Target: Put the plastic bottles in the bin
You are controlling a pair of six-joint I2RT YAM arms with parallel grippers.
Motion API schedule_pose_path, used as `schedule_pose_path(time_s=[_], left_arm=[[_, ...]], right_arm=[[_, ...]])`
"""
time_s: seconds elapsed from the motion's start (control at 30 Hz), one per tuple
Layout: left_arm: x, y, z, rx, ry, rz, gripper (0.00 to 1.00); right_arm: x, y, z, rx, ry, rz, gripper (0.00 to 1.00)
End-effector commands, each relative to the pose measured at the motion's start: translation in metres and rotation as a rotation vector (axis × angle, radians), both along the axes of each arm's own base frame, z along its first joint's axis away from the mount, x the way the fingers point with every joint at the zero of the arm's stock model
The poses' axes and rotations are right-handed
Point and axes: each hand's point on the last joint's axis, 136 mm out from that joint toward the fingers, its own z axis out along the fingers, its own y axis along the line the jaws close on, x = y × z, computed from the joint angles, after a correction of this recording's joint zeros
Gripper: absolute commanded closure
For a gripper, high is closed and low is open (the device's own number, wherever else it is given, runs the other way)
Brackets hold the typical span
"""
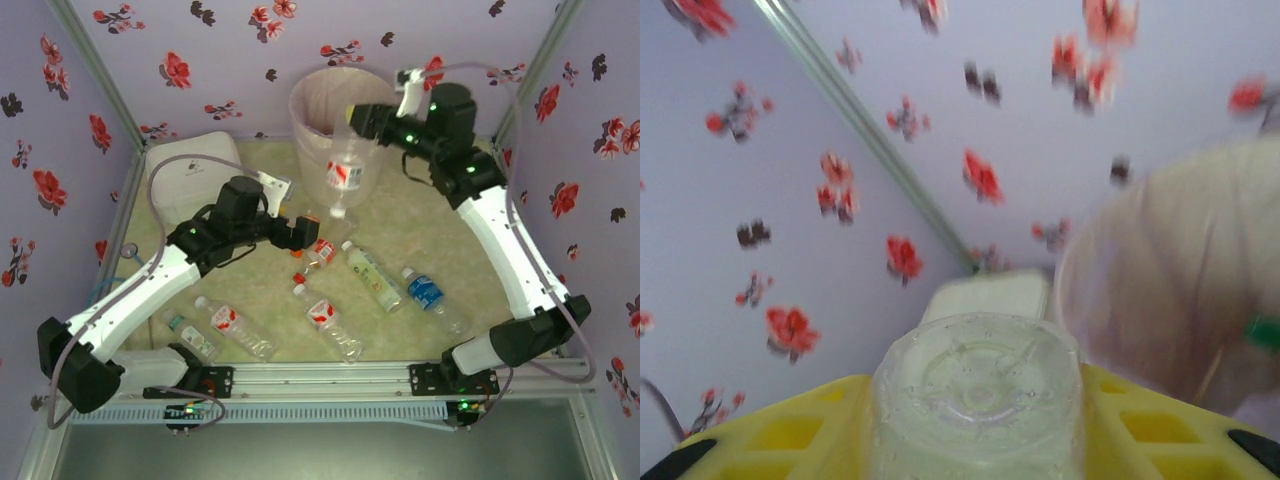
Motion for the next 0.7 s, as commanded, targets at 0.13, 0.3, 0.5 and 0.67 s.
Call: schedule_pose_path(time_s=[0.13,0.3,0.5,0.67], left_arm=[[-0.016,0.075,-0.047,0.118,0.3,0.404,0.0],[-0.048,0.123,-0.075,0.211,0.449,0.635,0.0],[-0.085,0.141,-0.098,0.303,0.571,0.733,0.0],[-0.105,0.134,-0.109,0.346,0.618,0.735,0.0]], right_arm=[[0.035,-0.05,0.089,0.05,-0.316,-0.226,0.77],[0.086,-0.055,0.086,0.002,-0.406,-0.343,0.86],[0.152,-0.036,0.044,-0.059,-0.349,-0.349,0.89],[0.191,-0.015,-0.016,-0.073,-0.224,-0.299,0.9]])
